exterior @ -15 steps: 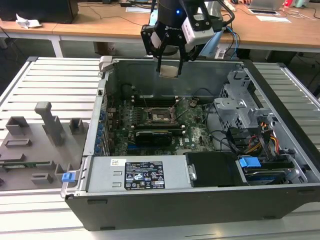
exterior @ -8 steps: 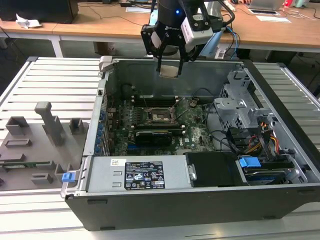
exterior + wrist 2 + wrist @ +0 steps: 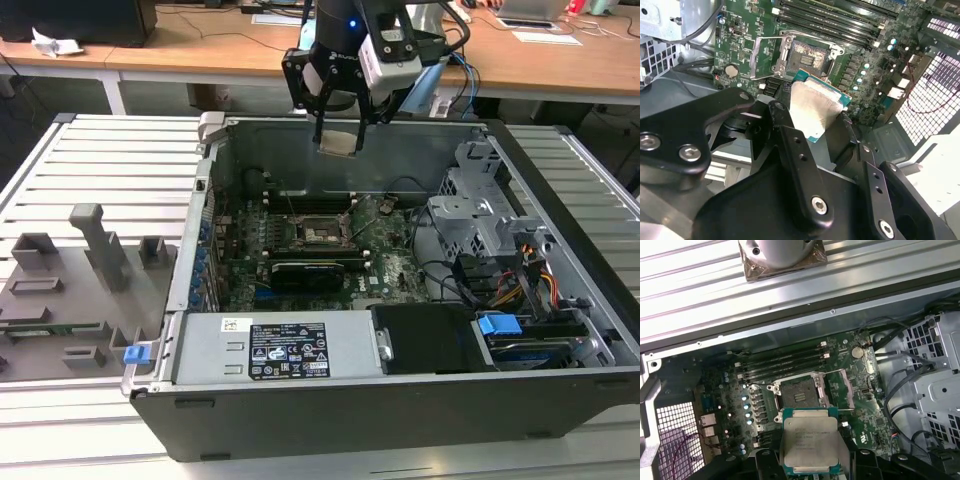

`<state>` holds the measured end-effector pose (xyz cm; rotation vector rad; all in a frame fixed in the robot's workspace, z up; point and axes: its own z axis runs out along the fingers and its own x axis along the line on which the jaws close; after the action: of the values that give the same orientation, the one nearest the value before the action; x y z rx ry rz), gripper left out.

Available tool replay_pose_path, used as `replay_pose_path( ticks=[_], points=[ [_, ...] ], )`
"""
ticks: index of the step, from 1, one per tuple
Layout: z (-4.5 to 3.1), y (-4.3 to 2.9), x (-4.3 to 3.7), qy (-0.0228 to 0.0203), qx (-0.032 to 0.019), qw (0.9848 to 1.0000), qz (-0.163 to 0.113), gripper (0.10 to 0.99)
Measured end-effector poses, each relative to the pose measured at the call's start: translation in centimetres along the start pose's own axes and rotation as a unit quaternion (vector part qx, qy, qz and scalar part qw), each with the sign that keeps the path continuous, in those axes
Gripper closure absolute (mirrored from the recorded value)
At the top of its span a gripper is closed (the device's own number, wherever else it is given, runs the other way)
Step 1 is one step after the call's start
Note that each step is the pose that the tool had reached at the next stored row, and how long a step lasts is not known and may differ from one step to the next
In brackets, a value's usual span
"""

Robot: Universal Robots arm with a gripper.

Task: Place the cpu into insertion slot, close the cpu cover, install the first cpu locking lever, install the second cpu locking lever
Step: 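Place the cpu into insertion slot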

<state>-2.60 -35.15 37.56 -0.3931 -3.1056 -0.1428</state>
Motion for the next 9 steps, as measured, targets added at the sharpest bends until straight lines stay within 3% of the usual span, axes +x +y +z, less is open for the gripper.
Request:
replay_pose_path(
  ticks=[9],
  points=[
    [0.01,0.0,0.01,-0.0028,-0.0006,0.9995,0.031,0.565]
  ],
)
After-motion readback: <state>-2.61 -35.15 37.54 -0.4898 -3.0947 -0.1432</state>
